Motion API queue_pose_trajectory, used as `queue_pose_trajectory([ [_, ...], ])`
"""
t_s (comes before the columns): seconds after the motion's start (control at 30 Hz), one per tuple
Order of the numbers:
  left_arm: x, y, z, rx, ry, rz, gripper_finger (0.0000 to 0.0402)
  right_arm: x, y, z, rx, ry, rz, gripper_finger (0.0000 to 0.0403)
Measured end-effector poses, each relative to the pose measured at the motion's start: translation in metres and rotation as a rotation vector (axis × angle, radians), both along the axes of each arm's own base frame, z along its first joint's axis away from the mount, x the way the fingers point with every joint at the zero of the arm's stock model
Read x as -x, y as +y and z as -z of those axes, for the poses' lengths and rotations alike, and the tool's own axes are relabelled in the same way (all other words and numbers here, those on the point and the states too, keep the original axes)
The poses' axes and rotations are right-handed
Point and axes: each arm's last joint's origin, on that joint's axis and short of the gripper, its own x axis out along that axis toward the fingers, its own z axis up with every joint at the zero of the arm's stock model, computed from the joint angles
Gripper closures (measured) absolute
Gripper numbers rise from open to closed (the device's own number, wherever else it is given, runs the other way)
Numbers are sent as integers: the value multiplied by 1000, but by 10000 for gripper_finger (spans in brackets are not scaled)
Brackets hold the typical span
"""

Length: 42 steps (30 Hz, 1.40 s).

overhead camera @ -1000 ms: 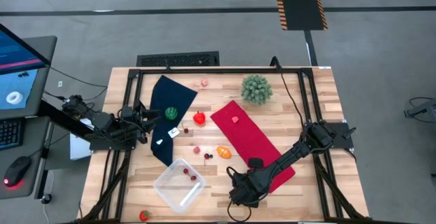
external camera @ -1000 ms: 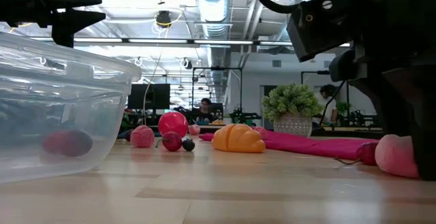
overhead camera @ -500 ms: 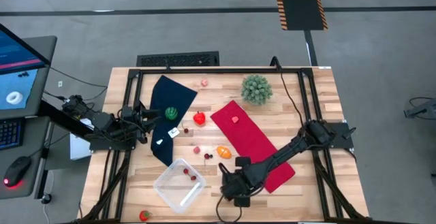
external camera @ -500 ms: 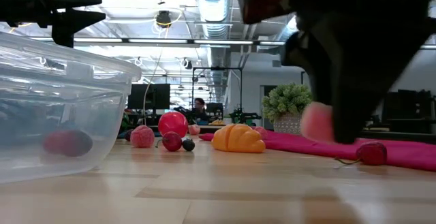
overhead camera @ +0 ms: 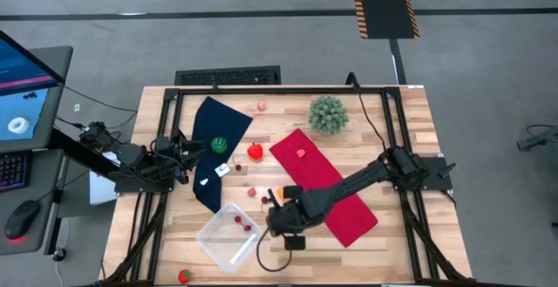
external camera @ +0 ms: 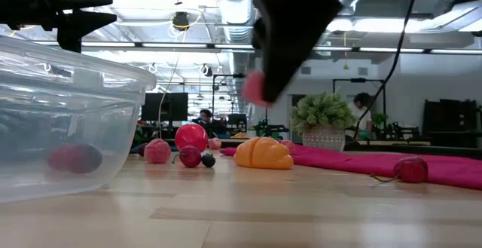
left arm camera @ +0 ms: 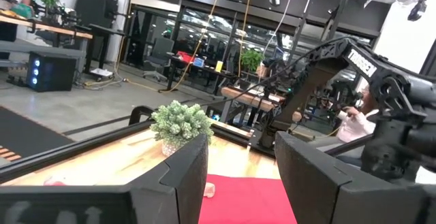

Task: Pick and placing Produce into tupperware
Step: Put the peach into the transparent bin

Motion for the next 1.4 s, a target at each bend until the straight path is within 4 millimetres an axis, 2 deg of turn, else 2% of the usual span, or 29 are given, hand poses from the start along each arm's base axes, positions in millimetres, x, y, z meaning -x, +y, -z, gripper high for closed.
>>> queue_pose_trajectory([
  [0.2,0,0,0,0,0,0,239,-18,-8,-25,-25,-124,-44,270],
  [0.4,0,0,0,-1,0,0,239,-29,-3,-43,-58,-258,-114,274],
  [0.6,0,0,0,-1,0,0,239,-37,2,-49,-154,-352,-171,274],
  [0.97,0,0,0,-2,0,0,239,-52,3,-56,-198,-504,-228,278],
  [1.4,0,0,0,-8,2,-1,239,-62,-1,-60,-227,-604,-236,279],
])
